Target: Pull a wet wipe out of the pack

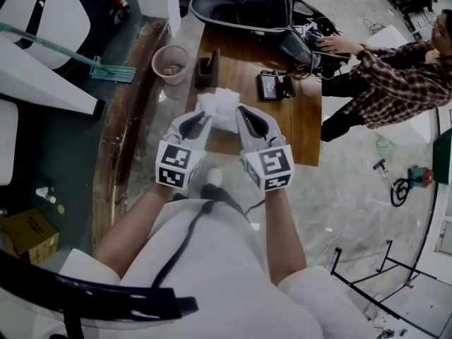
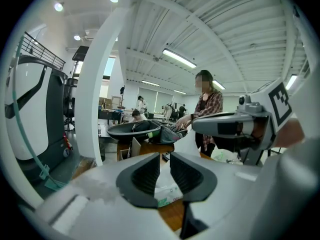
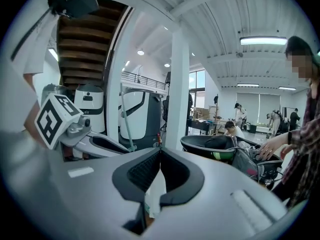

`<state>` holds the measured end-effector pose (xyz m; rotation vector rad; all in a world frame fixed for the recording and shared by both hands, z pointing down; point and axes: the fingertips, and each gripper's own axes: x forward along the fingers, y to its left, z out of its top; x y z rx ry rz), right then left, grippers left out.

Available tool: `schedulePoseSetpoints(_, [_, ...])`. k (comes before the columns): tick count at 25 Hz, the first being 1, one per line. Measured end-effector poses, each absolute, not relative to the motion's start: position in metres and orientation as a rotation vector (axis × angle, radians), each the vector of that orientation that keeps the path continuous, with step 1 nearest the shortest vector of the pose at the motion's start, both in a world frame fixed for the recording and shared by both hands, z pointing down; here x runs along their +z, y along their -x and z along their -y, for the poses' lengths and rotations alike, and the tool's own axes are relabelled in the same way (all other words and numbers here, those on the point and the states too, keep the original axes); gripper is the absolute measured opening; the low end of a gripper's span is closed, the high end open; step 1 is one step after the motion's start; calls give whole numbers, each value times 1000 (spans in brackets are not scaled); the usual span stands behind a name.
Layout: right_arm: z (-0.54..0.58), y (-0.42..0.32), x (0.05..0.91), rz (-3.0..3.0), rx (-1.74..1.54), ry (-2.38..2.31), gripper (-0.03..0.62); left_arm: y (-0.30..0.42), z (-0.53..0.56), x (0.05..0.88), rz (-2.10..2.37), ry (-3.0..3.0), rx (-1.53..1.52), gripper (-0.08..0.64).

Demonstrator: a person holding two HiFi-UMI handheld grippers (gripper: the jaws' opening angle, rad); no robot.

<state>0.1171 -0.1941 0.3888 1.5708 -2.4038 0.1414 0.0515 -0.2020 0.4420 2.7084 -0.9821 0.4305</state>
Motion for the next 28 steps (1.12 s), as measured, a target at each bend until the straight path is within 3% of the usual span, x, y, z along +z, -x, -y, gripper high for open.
schedulePoseSetpoints(13, [166, -114, 337, 2484, 117, -1716, 9, -25, 197, 375, 989, -2770, 250, 55])
schedulePoseSetpoints(28, [160, -109, 329, 2472, 103, -1750, 9, -5, 195, 372, 1005, -2752, 228, 55])
